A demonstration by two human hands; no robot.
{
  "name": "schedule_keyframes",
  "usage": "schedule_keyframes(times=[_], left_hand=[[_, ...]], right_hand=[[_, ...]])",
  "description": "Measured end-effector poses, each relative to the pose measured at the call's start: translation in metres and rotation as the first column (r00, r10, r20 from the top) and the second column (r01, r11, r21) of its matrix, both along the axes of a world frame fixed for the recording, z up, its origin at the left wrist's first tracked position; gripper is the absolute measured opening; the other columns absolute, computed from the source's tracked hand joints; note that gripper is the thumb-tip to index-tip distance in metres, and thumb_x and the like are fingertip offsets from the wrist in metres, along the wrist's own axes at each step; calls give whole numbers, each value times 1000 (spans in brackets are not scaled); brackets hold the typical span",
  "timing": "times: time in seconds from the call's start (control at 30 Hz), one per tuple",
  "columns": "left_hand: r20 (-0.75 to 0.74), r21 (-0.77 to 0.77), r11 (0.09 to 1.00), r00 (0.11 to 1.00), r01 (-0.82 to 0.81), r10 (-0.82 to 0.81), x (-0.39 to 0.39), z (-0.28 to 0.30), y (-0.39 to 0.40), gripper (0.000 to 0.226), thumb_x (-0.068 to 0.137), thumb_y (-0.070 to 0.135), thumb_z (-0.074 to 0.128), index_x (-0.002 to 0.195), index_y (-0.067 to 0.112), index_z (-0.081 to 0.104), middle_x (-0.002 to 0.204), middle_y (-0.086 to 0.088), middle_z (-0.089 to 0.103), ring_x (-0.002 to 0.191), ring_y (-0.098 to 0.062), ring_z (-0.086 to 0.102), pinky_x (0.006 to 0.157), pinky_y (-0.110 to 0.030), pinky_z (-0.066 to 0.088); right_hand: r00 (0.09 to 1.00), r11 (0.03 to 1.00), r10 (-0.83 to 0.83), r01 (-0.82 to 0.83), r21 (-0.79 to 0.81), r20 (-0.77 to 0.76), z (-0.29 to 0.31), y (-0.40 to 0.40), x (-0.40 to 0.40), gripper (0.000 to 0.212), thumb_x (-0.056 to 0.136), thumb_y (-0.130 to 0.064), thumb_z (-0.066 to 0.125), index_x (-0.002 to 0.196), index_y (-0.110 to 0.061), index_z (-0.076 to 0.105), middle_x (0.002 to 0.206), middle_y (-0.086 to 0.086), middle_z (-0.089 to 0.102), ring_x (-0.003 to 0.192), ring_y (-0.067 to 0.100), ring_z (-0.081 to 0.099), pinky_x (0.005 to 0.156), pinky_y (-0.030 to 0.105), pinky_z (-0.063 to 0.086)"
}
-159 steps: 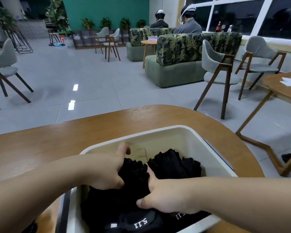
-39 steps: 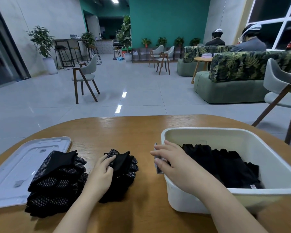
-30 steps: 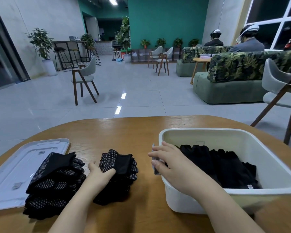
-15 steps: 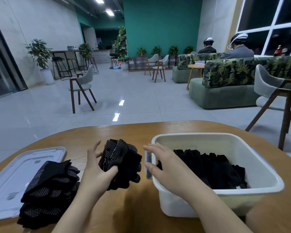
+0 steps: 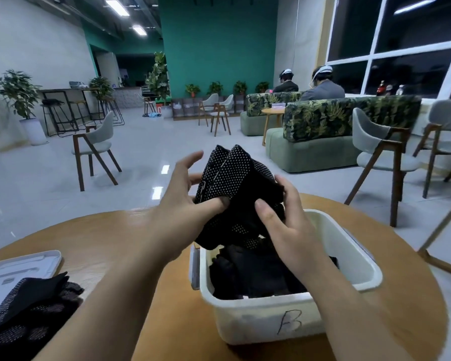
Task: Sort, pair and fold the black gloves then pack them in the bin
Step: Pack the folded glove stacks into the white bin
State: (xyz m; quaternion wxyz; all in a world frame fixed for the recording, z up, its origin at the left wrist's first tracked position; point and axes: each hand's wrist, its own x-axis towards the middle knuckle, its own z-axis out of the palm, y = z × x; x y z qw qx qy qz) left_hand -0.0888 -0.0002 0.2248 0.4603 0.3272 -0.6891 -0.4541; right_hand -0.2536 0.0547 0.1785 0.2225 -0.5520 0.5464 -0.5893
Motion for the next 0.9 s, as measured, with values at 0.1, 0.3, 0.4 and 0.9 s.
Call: schedule_keyframes(times=[0.1, 0.3, 0.4, 0.9], left_hand=[[-58, 133, 990, 997, 55, -47, -31, -18, 1, 75, 72, 16, 74, 130, 46, 36, 114, 1, 57, 86, -11, 69, 74, -33, 57], [193, 287, 955, 981, -78, 23, -47, -56, 6, 87, 64, 43, 69, 135, 45, 19, 113, 12, 62, 104, -15, 62, 100, -43, 44], [582, 176, 972, 813, -155, 24, -45, -60, 15, 95, 84, 49, 52, 143, 35, -22, 139, 11, 44, 128, -21, 46, 118, -44, 12], [961, -248, 960, 163, 132, 225, -38, -77, 8, 50, 103, 29, 24, 147, 11, 8, 156, -3, 9, 144, -16, 11, 114, -41, 14]], right_hand=[[992, 992, -124, 122, 40, 34, 1, 8, -17, 60, 88, -47, 50, 142, -33, 28, 139, -21, 41, 126, -6, 37, 108, 23, 30], [985, 928, -170, 170, 332, -27, -15, 4, -33, 55, 93, -42, 49, 143, -34, 27, 130, -14, 43, 119, 9, 43, 92, 24, 33], [994, 889, -104, 101, 447, -18, -27, -5, -30, 54, 95, -36, 47, 144, -34, 25, 137, -9, 44, 118, 12, 47, 98, 26, 36], [862, 891, 7, 224, 394, -507, -34, -20, -6, 70, 94, -36, 51, 149, -25, 9, 152, -3, 26, 140, 16, 23, 108, 28, 27]])
